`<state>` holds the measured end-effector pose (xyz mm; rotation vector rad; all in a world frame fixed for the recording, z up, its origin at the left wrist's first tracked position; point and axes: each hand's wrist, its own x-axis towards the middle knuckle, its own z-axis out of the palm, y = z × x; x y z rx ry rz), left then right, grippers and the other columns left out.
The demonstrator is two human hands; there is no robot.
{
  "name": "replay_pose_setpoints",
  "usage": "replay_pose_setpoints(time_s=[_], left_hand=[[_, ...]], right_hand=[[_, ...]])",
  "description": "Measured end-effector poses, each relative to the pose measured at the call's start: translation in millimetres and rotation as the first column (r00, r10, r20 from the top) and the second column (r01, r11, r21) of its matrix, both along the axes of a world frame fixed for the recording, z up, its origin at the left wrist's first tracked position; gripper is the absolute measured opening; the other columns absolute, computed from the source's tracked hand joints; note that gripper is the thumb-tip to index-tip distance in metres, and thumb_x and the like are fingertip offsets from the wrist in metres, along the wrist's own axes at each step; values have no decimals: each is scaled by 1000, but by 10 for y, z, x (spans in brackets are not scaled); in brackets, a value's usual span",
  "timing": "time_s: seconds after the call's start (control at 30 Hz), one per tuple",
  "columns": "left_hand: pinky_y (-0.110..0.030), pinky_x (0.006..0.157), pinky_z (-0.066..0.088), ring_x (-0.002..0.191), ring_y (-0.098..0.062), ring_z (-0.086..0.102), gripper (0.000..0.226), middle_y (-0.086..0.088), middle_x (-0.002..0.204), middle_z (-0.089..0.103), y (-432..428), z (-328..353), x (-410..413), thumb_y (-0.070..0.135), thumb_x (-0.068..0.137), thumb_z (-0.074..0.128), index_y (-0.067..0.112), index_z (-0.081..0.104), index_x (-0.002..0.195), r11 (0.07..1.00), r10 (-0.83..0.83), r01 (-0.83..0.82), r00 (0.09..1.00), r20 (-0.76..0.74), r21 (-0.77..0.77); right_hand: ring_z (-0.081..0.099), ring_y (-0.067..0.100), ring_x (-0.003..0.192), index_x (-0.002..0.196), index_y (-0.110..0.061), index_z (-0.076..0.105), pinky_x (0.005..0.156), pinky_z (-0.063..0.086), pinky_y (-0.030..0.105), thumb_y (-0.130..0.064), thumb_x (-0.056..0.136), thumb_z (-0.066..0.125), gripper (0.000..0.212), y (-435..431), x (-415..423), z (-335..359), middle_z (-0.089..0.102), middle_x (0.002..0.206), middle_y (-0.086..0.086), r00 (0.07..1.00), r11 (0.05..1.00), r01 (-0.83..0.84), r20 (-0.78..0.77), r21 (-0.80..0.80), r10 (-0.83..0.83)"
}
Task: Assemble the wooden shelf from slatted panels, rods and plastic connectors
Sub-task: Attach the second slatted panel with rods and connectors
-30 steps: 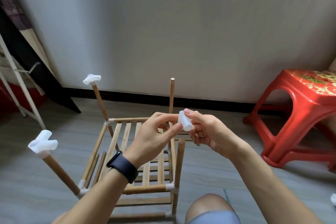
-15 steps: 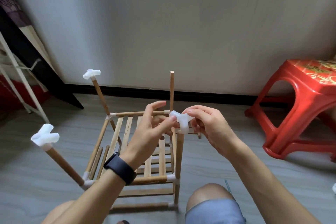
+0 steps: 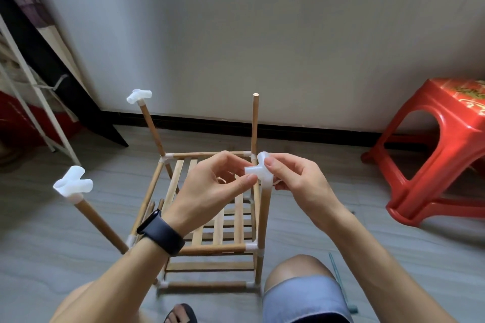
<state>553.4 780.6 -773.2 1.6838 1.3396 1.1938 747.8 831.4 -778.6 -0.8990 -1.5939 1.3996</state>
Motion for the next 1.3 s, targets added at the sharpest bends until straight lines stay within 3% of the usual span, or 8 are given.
replay_pose_setpoints(time_s=[0.13,0.33,0.53,0.6,0.7,0.83,1.07,1.3], left_hand=[[-48,76,61,91,-22,72,36,-1,100,73,-8,-46,-27,44,82,76,20,69,107,999,-25,24,999,-28,-39],[-49,79,60,93,-19,72,34,3,100,74,-7,-53,-66,45,81,75,22,69,105,997,-32,28,997,-67,-66],[-50,76,60,92,-22,72,41,5,97,74,-36,-88,-86,54,75,73,23,70,102,998,-38,34,995,-91,-47],[-49,75,60,91,-21,72,41,7,95,74,-43,-97,-95,55,74,73,24,71,100,999,-28,24,995,-101,-35],[-48,74,60,90,-22,71,39,6,95,74,-38,-87,-98,55,75,75,26,72,100,1000,-19,17,993,-114,-21],[-47,73,59,87,-20,70,41,6,92,74,-24,-61,-94,54,75,75,21,73,100,1000,-18,16,990,-141,-14],[-48,69,57,78,-22,69,29,1,87,74,-53,-82,-118,34,78,82,14,74,97,1000,-13,11,994,-109,-19],[-35,72,58,85,-16,69,29,8,92,73,-34,-42,-121,43,81,76,24,73,103,999,-29,25,982,-188,-26]], right_hand=[[70,5,86,114,-15,70,69,52,15,-23,95,63,22,-19,39,-92,75,94,-4,999,999,42,-19,5,-42],[71,24,96,116,-13,68,85,59,39,-39,87,67,39,-47,-26,-291,75,103,6,996,996,68,-54,-49,-70],[67,25,82,99,0,69,82,55,46,-46,88,57,49,-86,-109,-346,70,87,18,998,999,-5,-63,-42,3],[57,27,68,87,13,62,72,50,48,-54,90,45,68,-137,-201,-385,58,70,22,993,996,-64,-102,-67,57],[35,19,54,73,18,47,55,29,32,-65,90,37,85,-174,-315,-426,36,59,14,979,992,-99,-187,-72,84],[29,14,45,47,-12,42,49,27,26,-60,83,41,60,-174,-457,-481,32,46,-1,984,997,78,-158,-13,-79],[27,22,48,52,-2,33,50,24,36,-52,79,40,57,-194,-574,-538,29,48,9,967,979,204,-160,26,-198],[28,17,45,46,-14,37,50,25,31,-54,79,42,52,-181,-584,-517,31,45,0,965,981,195,-176,-10,-194]])
